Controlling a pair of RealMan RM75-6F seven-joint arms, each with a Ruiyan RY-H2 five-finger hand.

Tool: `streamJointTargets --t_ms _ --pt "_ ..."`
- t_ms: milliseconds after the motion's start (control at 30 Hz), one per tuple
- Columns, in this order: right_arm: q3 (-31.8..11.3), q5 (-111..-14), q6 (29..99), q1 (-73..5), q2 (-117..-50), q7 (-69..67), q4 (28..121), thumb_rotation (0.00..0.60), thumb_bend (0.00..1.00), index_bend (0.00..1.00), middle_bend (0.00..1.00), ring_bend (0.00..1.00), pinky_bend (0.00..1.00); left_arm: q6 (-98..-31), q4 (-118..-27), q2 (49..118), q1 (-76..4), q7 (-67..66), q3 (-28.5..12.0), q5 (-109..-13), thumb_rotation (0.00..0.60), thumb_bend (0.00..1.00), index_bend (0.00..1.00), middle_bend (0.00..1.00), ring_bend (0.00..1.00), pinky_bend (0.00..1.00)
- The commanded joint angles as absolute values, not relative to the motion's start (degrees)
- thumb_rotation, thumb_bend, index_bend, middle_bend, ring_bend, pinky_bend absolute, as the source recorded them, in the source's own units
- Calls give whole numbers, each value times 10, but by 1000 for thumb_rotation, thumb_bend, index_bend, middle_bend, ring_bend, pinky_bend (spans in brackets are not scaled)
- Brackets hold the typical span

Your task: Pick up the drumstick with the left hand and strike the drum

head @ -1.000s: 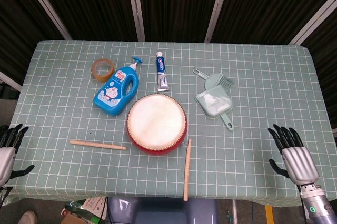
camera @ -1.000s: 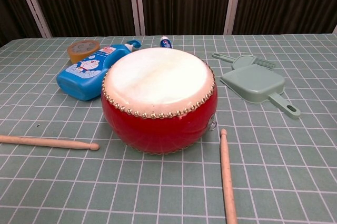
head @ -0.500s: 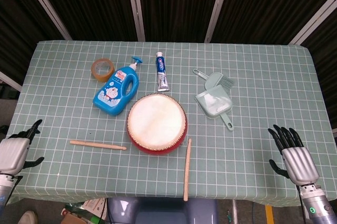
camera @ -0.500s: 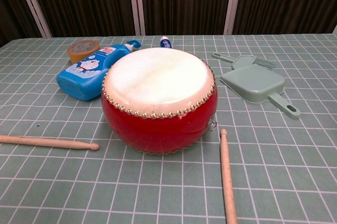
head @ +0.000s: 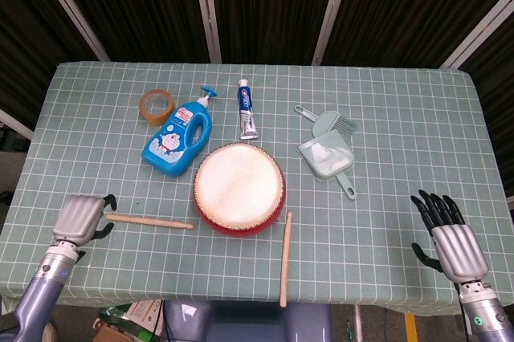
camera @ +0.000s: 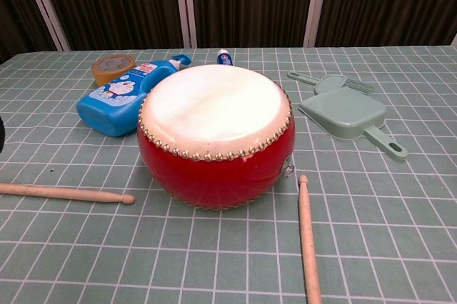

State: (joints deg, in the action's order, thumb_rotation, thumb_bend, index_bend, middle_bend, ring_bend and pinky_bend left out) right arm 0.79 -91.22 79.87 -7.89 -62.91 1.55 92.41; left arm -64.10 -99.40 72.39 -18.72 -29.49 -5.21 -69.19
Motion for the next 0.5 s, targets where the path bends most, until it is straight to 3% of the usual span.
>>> streamJointTargets --t_ms 33,500 --pt "8 -912 799 -79 -629 15 924 600 353 0 0 0 0 -623 -982 755 -209 -336 -51 -660 600 262 465 1000 1000 999" --pt "7 -909 798 -78 -628 12 926 600 354 0 0 0 0 -610 -947 809 -244 -405 -45 -593 600 262 453 1000 1000 999"
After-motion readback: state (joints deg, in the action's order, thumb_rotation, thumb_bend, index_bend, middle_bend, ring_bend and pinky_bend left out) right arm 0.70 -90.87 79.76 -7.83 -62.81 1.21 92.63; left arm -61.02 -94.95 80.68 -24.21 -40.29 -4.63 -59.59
